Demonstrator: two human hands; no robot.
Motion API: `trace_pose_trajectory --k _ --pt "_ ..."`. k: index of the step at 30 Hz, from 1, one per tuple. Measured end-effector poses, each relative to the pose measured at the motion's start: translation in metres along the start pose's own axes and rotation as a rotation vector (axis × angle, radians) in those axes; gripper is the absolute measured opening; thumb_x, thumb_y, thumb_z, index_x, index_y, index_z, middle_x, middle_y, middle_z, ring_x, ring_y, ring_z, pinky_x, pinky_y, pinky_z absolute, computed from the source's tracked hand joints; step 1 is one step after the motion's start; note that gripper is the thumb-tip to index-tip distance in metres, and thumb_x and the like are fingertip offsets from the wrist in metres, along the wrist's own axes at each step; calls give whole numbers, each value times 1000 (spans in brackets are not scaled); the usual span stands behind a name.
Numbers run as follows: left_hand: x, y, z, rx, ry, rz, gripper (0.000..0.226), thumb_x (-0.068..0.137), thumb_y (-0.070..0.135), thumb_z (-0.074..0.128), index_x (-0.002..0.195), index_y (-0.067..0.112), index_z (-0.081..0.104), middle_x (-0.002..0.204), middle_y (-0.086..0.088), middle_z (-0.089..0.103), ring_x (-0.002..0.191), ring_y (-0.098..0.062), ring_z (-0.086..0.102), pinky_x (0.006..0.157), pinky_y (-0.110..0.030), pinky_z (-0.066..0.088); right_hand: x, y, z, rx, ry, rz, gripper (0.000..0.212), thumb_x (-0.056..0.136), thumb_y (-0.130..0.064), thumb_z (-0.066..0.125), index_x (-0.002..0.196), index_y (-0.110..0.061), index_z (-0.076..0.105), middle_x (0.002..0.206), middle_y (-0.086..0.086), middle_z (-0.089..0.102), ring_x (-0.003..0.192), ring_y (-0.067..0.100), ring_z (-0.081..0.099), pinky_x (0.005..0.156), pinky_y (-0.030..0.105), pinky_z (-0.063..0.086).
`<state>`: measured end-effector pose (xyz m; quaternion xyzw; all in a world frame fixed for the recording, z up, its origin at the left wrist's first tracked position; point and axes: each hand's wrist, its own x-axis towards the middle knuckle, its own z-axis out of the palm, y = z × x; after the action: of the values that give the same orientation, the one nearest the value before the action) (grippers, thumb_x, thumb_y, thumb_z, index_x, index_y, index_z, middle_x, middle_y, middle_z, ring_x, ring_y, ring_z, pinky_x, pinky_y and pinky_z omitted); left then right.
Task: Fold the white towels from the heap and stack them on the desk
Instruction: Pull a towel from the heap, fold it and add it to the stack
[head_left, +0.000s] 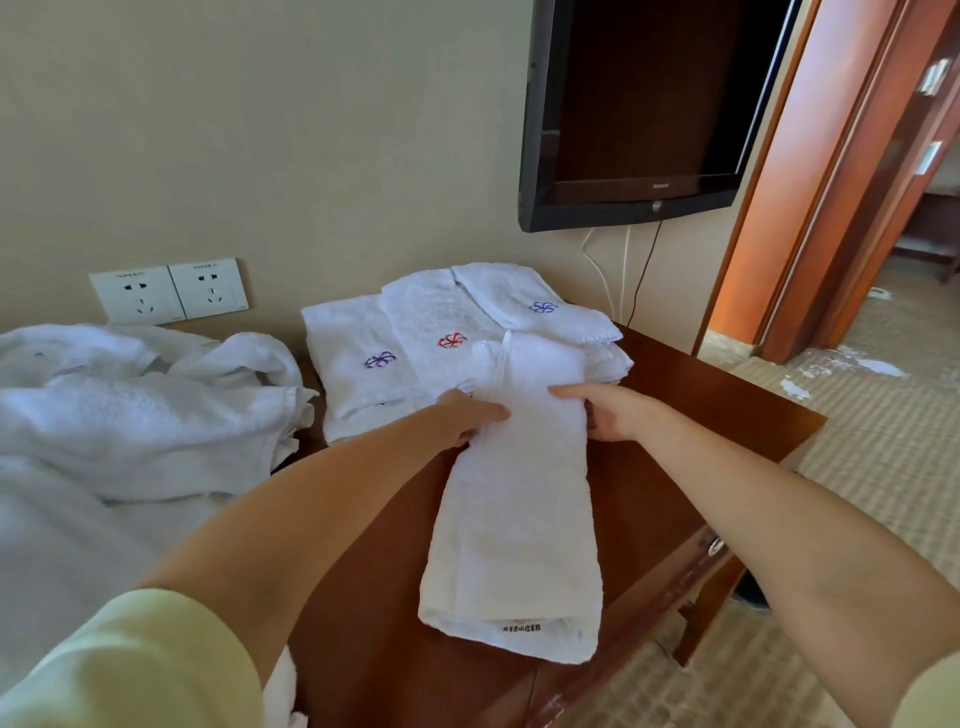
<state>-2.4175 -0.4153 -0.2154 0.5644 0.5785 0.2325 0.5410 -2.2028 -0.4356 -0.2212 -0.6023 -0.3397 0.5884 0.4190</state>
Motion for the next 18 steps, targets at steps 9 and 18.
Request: trace_pose_trajectory --k 9,18 --pt "-50 45 -30 -181 -20 157 17 81 17 77 89 13 63 80 -3 56 67 -13 54 47 -16 50 -72 -77 18 -97 -23 -282 46 82 -15 73 124 -11 55 113 5 67 102 19 64 92 34 52" --pt "-130 86 -69 -131 20 423 36 82 8 74 115 7 60 113 -7 65 91 -19 65 65 -25 60 -156 -113 45 -58 -286 -568 61 70 -16 82 125 -10 58 117 7 68 109 21 65 89 32 54"
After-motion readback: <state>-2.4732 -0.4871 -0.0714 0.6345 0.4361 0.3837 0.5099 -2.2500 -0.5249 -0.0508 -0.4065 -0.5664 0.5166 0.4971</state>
